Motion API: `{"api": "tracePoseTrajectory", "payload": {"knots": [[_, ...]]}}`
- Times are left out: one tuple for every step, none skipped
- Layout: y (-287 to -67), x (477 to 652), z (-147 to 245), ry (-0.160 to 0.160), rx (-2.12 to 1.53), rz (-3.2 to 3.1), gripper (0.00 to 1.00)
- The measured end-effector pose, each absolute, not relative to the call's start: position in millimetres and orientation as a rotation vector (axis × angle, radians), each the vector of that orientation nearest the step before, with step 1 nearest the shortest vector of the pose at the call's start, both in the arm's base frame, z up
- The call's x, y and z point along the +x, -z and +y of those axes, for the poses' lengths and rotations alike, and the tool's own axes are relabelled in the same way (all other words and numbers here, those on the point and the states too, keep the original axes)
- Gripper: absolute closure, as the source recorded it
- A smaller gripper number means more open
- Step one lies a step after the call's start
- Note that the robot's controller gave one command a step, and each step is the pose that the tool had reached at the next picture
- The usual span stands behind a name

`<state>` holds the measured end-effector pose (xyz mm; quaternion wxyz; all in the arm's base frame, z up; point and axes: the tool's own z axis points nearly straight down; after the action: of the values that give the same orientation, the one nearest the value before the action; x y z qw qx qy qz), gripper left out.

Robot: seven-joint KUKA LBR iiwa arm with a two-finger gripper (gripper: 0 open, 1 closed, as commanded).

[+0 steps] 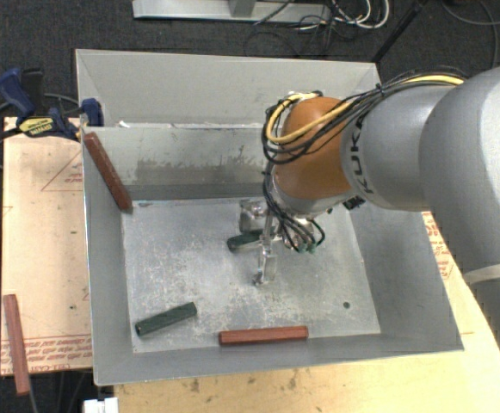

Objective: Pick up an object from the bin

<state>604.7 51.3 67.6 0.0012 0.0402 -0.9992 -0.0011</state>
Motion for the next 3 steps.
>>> {"api": "tracePoseTrajectory", "payload": {"knots": [[-68.2,605.4,51.8,0.003,0.128,-3.140,0.00],[-70.0,606.5,51.9,0.003,0.128,-3.144,1.00],[-96.3,607.9,52.2,0.002,0.129,-3.145,1.00]]}}
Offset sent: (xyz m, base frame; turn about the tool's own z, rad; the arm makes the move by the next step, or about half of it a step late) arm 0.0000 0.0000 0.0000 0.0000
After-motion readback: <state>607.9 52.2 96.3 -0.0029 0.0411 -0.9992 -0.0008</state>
